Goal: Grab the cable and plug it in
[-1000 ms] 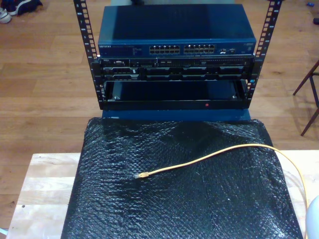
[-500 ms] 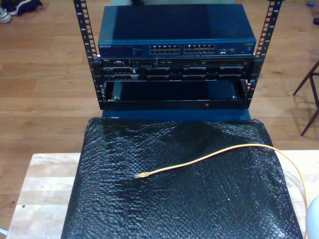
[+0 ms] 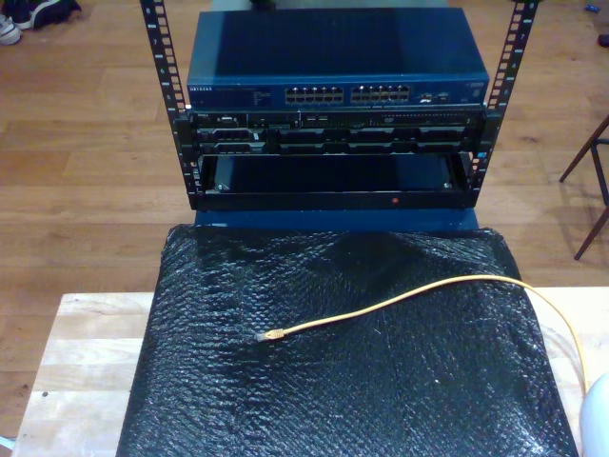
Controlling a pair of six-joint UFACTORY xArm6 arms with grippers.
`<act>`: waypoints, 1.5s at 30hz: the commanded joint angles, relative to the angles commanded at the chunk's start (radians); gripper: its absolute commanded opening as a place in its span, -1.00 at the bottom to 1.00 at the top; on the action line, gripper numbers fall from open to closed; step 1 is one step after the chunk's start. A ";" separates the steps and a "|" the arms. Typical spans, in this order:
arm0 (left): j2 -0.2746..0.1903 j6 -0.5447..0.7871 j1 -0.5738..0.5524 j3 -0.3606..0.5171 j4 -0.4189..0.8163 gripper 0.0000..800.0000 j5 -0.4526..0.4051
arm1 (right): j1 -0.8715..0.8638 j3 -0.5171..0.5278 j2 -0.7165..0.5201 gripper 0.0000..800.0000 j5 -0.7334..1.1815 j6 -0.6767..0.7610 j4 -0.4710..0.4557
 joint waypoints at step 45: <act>-0.032 -0.279 -0.249 -0.411 -0.186 1.00 0.559 | 0.387 -0.672 0.219 1.00 0.583 0.839 0.207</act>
